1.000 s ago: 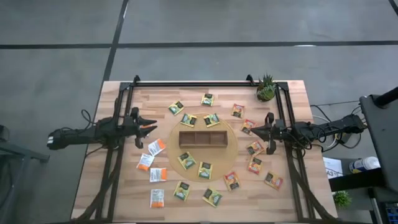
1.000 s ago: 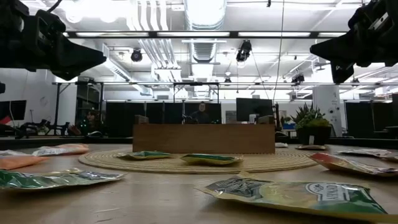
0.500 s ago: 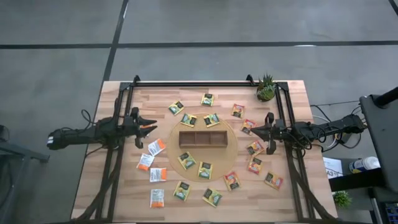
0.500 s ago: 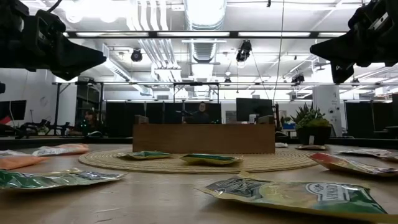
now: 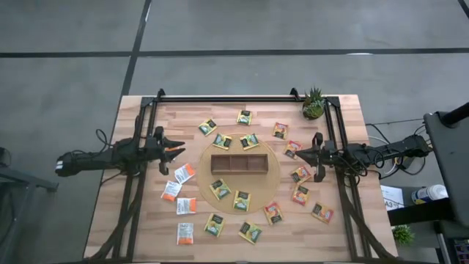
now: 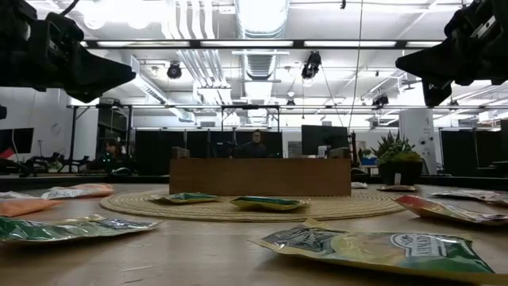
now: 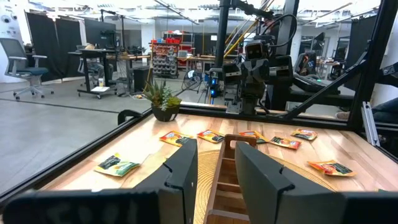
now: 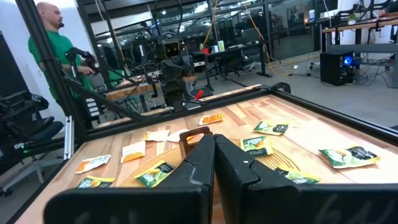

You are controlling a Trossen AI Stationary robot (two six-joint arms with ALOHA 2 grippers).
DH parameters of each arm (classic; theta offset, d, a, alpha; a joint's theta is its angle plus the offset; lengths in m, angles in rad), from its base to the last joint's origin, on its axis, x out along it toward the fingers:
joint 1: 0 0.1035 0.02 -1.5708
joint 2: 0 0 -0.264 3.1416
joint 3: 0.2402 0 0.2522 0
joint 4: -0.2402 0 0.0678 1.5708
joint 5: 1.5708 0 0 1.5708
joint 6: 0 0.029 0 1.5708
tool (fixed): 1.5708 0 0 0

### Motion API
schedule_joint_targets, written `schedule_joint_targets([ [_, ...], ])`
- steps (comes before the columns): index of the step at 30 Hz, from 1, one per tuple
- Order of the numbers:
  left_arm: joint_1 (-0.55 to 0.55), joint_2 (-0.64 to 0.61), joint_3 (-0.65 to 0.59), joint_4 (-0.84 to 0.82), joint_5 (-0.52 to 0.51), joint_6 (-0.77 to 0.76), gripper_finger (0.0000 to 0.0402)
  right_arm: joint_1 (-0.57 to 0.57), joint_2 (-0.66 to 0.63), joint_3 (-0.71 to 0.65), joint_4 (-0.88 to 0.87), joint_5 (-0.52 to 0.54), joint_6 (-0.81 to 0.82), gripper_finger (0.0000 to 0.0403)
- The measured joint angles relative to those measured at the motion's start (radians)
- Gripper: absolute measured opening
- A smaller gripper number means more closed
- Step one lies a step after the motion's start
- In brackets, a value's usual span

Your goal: Pick & Place Tea

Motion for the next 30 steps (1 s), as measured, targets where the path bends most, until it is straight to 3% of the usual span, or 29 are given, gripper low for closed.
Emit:
schedule_joint_targets([
  [21, 0.0, 0.0, 0.0, 0.0, 0.0, 0.0, 0.0104, 0.0, 0.0, 0.0, 0.014, 0.0, 0.004, 0.0009],
  [30, 0.0, 0.0, 0.0, 0.0, 0.0, 0.0, 0.0104, 0.0, 0.0, 0.0, 0.273, 0.0, 0.001, 0.0009],
])
